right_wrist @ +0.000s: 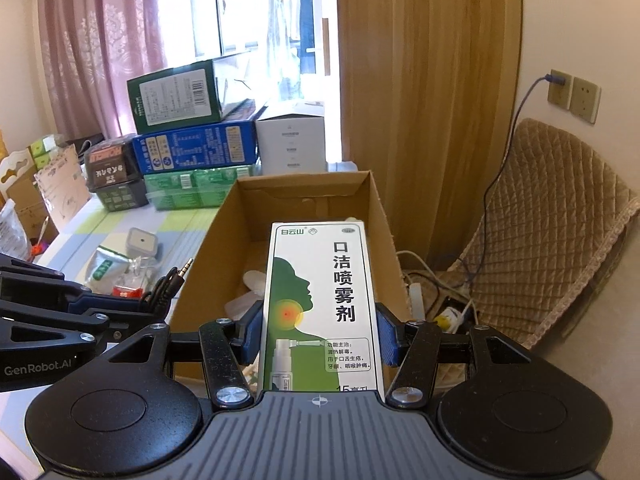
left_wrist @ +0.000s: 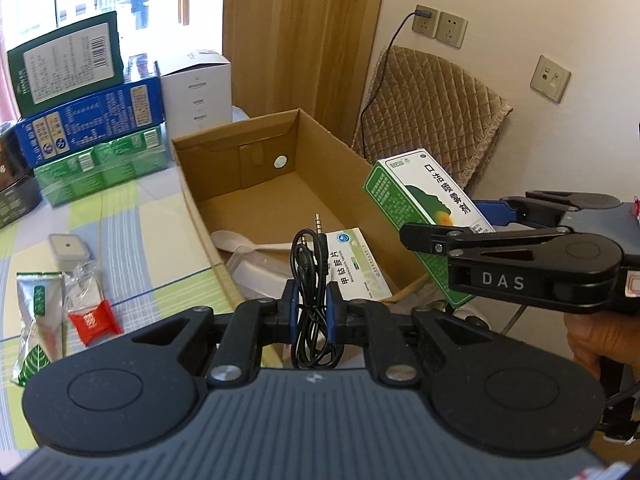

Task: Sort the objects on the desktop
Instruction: 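Lower the cable into the cardboard box with the left tool while the right tool lowers the spray box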

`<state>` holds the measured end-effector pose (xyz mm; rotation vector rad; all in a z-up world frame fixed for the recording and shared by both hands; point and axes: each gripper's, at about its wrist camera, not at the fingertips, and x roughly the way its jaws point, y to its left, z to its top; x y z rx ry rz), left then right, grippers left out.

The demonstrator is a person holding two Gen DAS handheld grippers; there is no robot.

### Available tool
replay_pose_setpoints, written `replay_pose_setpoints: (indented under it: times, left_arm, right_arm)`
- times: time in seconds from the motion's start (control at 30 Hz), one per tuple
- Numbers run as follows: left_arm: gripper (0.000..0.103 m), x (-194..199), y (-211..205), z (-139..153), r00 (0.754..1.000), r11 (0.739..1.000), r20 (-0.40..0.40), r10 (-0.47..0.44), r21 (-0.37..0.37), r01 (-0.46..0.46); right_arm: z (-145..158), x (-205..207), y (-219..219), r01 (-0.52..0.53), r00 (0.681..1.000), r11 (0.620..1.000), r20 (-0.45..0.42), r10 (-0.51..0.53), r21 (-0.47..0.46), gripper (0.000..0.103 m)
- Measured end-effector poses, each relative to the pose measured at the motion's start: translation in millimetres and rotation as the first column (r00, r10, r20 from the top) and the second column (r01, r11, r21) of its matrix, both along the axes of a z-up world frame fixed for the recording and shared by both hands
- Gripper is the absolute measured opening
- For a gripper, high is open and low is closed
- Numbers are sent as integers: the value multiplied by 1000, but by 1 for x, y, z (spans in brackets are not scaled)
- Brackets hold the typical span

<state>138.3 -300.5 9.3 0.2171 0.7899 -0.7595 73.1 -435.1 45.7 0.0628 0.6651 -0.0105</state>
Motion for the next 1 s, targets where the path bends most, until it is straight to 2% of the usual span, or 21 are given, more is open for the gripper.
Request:
replay_pose_setpoints:
  times: [0.43,0.87,0.93,1.0]
  left_arm:
    - [10,23,-20,-8,1000,1000,-12,-10,0,10]
    - [11,51,-27,-28,999,1000,-41,23,-12,-24]
    - [27,55,-26,-31,998,999,-37,41,-14,-41]
    - [26,58,-22,-32,998,999,-42,46,-18,-47]
  right_arm:
    - [1,19,-14,6,1000,1000,-4,-6,-3,53]
    - [-2,50,-14,0,1000,1000,-11,0,-7,53]
    - [-3,51,-14,2,1000,1000,-13,-2,-7,53]
    - [-5,53,-14,1,1000,1000,-15,-1,-5,53]
